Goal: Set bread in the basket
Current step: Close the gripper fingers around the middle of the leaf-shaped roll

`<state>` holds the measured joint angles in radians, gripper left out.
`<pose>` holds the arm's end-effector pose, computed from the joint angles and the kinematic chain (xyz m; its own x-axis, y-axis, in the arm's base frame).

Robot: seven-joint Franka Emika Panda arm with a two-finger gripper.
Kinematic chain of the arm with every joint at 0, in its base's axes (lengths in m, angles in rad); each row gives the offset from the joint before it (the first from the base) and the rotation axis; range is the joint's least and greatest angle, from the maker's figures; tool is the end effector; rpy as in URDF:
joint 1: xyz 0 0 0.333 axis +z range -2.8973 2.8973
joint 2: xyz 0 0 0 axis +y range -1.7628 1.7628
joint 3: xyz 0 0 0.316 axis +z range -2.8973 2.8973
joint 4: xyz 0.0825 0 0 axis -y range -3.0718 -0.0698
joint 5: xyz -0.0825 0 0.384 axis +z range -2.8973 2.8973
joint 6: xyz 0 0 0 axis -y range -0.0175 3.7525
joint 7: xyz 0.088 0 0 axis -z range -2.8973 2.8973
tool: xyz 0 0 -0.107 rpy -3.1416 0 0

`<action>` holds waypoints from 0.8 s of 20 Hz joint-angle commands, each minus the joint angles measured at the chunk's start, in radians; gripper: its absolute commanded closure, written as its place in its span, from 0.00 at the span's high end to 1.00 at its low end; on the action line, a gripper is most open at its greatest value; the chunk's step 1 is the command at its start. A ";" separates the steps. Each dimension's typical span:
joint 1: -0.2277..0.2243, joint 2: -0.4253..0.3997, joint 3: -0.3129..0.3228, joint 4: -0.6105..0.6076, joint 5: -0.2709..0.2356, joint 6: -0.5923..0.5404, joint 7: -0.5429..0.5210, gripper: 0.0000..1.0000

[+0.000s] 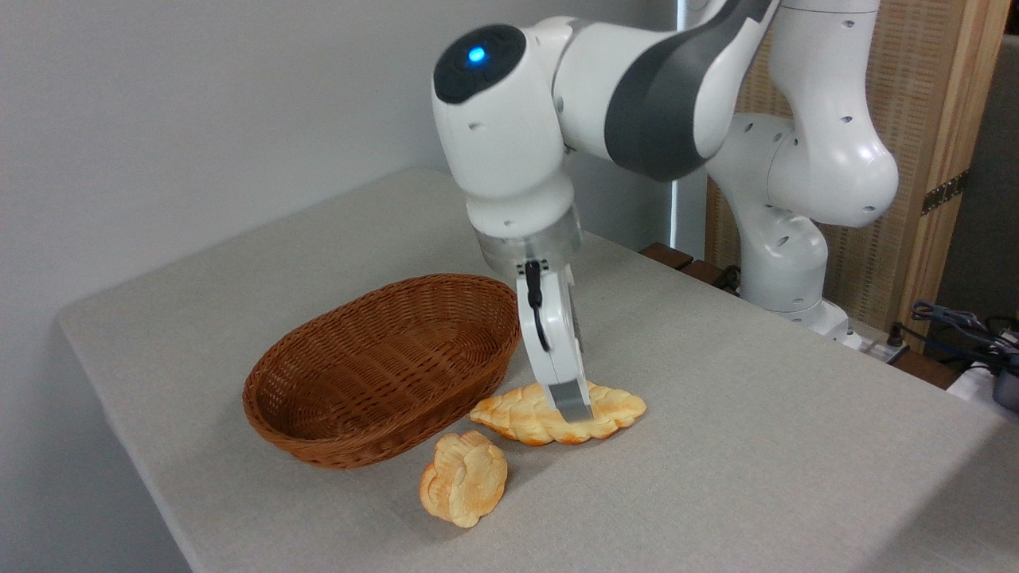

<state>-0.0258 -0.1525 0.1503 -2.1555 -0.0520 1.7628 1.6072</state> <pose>0.4737 0.0564 0.4464 0.1087 -0.9910 0.0785 -0.9675 -0.0873 0.2372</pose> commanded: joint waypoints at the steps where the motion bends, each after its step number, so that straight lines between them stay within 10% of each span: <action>1: -0.008 0.025 0.020 -0.001 0.015 -0.008 0.046 1.00; 16: -0.022 0.079 0.006 -0.003 0.014 0.053 0.043 1.00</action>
<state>-0.0369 -0.0841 0.1588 -2.1599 -0.0520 1.7952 1.6389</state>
